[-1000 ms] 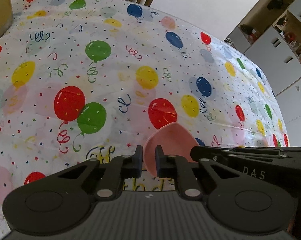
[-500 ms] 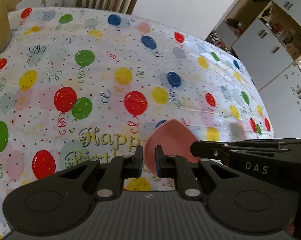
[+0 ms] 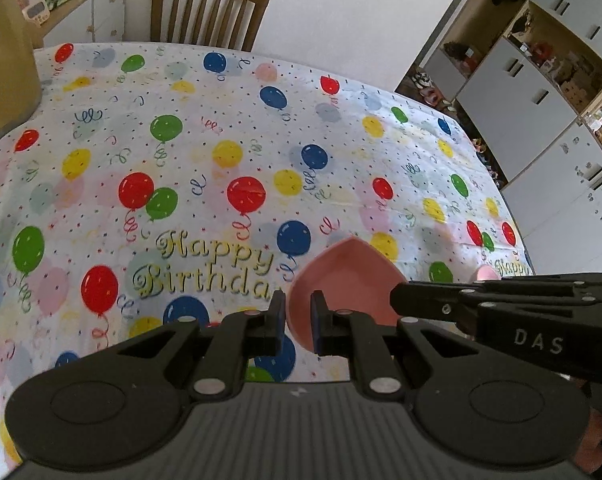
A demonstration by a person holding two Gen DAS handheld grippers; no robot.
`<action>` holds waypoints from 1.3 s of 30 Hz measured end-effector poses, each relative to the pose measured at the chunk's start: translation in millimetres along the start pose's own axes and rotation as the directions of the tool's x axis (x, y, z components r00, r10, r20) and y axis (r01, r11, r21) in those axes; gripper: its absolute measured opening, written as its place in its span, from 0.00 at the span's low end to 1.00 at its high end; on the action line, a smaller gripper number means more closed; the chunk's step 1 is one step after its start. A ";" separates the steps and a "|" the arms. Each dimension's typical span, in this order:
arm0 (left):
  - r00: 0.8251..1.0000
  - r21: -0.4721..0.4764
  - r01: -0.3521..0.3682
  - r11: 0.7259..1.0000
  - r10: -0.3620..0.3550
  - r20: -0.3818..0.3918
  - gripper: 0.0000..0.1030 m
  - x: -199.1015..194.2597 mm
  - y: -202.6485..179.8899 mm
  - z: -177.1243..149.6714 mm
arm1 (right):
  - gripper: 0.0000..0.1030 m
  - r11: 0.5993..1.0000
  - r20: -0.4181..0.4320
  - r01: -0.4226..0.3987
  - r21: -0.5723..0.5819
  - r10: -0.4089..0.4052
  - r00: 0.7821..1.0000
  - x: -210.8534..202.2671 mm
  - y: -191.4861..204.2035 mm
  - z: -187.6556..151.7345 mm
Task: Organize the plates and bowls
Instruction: 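Close the left gripper on the heart dish rim while the right gripper grips it too, then lift the heart dish with both grippers and carry it over the pink bowl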
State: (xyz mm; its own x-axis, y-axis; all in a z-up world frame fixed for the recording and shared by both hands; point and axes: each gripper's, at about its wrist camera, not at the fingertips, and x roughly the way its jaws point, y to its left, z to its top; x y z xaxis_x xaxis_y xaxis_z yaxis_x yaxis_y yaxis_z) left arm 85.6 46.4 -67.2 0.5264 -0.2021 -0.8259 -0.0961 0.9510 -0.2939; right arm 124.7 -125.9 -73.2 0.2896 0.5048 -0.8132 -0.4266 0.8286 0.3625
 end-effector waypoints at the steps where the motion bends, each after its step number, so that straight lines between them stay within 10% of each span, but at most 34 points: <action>1: 1.000 0.001 -0.004 1.000 0.004 0.002 0.12 -3.0 -2.7 -3.3 | 0.03 1.000 0.003 -0.005 -0.002 0.005 1.000 -4.7 0.5 -3.0; 39: 0.987 -0.004 -0.109 0.994 0.107 -0.121 0.12 4.0 -14.6 -91.0 | 0.03 0.998 -0.161 -0.026 -0.055 0.017 0.987 7.7 5.5 -84.5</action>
State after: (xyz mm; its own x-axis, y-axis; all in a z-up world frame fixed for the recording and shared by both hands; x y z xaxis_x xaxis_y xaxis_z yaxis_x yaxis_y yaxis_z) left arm 12.3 10.4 -110.1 0.4067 -0.1257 -0.9049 -0.1564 0.9663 -0.2045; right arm 52.1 -137.9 -116.0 0.1406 0.4733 -0.8696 -0.4805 0.8006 0.3580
